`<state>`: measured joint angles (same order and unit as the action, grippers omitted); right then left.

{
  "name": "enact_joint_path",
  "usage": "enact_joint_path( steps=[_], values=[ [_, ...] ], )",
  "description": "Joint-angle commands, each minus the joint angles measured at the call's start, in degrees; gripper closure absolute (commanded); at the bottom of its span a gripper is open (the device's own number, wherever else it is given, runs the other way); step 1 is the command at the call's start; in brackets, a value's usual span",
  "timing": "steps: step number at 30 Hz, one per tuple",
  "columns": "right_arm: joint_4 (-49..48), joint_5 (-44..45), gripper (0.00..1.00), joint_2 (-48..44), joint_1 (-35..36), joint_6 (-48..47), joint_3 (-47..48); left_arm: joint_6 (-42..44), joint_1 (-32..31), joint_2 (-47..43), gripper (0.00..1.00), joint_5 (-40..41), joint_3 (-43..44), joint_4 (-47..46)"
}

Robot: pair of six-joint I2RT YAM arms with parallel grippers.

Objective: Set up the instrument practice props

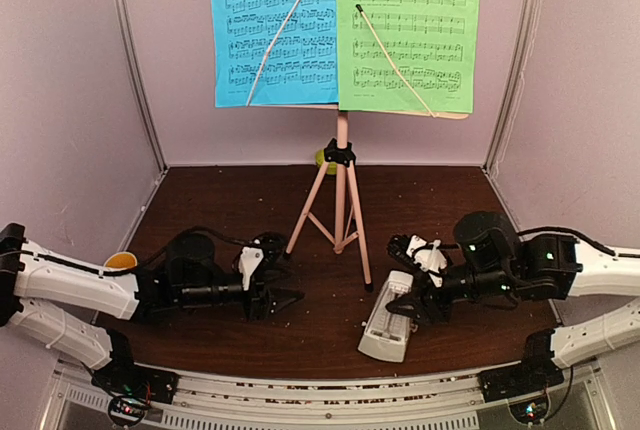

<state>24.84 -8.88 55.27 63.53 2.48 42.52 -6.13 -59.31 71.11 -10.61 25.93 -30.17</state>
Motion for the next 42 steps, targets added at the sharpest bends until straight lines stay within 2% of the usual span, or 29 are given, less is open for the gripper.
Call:
enact_joint_path(
  steps=[1,8,11,15,20,24,26,28,29,36,42],
  values=[
    [-8.9,-9.4,0.77,4.2,0.3,-13.4,6.5,6.1,-1.4,1.6,0.46,-4.9,0.2,-4.7],
    [-14.6,-14.3,0.81,8.8,0.5,-19.5,9.1,10.0,-3.9,4.9,0.50,-6.3,0.1,-5.5],
    [-17.9,-14.8,0.82,8.4,0.5,-20.7,6.9,13.0,-5.1,6.6,0.51,-6.1,2.0,-0.5],
    [-24.2,-14.4,0.82,7.9,0.5,-21.0,2.2,15.0,-5.7,8.6,0.52,-5.9,3.2,1.6],
    [-30.3,-11.2,0.85,4.9,0.6,-21.9,-3.0,15.5,-5.9,11.8,0.53,-5.5,3.3,0.3],
    [-30.6,-9.2,0.86,1.8,0.5,-23.9,-4.4,14.1,-5.9,13.3,0.54,-5.2,2.8,-1.5],
    [-30.1,-9.2,0.86,1.0,0.6,-24.4,-4.8,14.0,-5.9,13.9,0.47,-4.6,2.7,-1.8],
    [-31.5,-9.1,0.87,-0.2,0.8,-24.4,-6.1,14.4,-5.9,14.5,0.35,-4.0,2.6,-2.5],
    [-32.5,-8.6,0.88,-1.0,1.0,-24.5,-6.7,14.5,-5.9,14.8,0.32,-3.8,2.6,-2.8],
    [-32.6,-6.1,0.89,-5.1,2.3,-27.1,-8.5,17.5,-6.7,14.8,0.28,-0.7,2.2,-5.7],
    [-32.5,-8.7,0.89,-2.3,2.4,-26.9,-7.6,20.7,-7.2,18.4,0.24,-1.0,3.7,-7.5]
  ],
)
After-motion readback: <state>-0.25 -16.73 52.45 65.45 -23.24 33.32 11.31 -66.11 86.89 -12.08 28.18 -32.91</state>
